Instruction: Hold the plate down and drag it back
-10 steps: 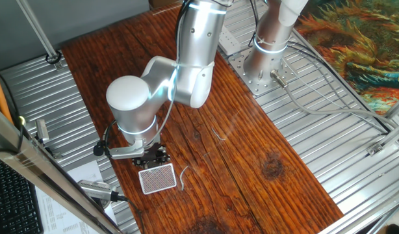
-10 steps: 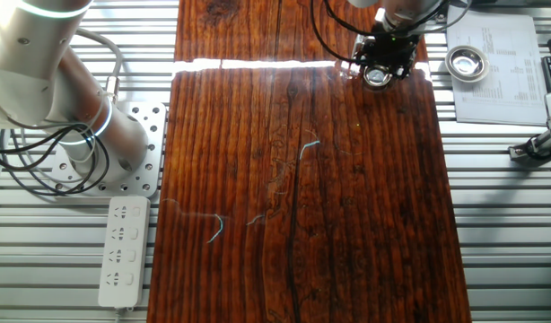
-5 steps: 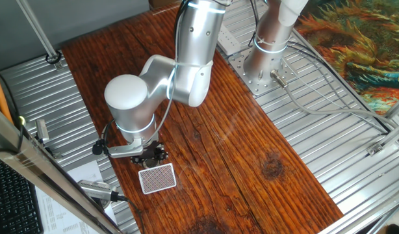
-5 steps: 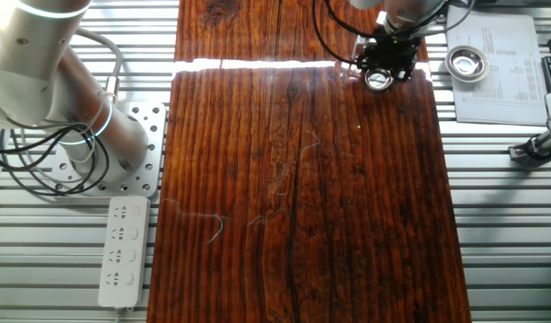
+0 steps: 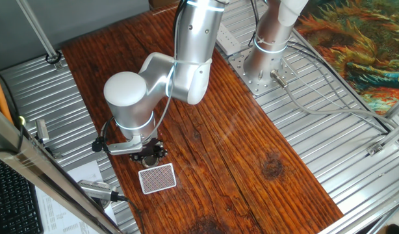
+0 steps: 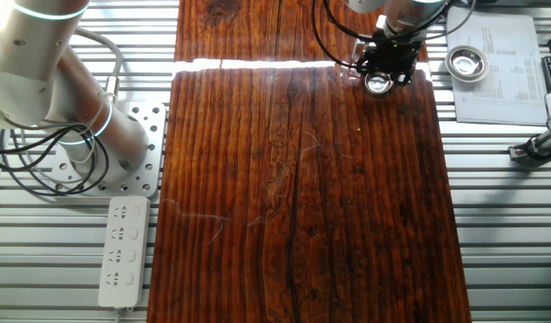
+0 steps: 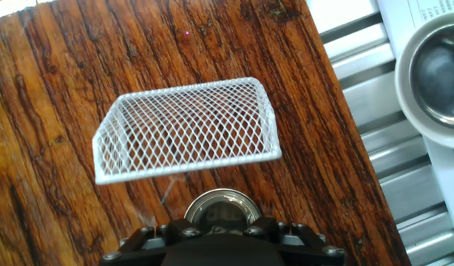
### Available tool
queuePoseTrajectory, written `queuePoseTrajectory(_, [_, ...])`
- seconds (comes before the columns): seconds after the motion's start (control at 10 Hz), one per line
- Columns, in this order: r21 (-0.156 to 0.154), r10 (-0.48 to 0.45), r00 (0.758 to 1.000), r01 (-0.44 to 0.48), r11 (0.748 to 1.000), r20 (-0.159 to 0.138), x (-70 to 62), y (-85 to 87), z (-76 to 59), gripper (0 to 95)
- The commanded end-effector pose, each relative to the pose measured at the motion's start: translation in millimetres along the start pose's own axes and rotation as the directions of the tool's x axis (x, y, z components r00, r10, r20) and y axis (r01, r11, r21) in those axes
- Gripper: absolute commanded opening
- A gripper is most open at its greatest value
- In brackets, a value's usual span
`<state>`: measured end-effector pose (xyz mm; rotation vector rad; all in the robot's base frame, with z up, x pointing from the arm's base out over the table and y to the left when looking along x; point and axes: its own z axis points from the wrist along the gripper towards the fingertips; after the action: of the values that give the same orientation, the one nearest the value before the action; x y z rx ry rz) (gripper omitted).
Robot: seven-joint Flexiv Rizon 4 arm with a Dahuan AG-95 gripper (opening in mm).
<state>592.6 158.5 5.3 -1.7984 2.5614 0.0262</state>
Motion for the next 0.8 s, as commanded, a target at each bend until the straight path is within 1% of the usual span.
queuePoseTrajectory(0.1, [0.0, 0.0, 1.0, 0.0, 1.0, 0.0, 0.6, 0.1, -0.1, 0.0])
queuePoseTrajectory(0.8, [0.004, -0.017, 1.0, 0.017, 1.0, -0.005, 9.3, -3.5, 1.2, 0.0])
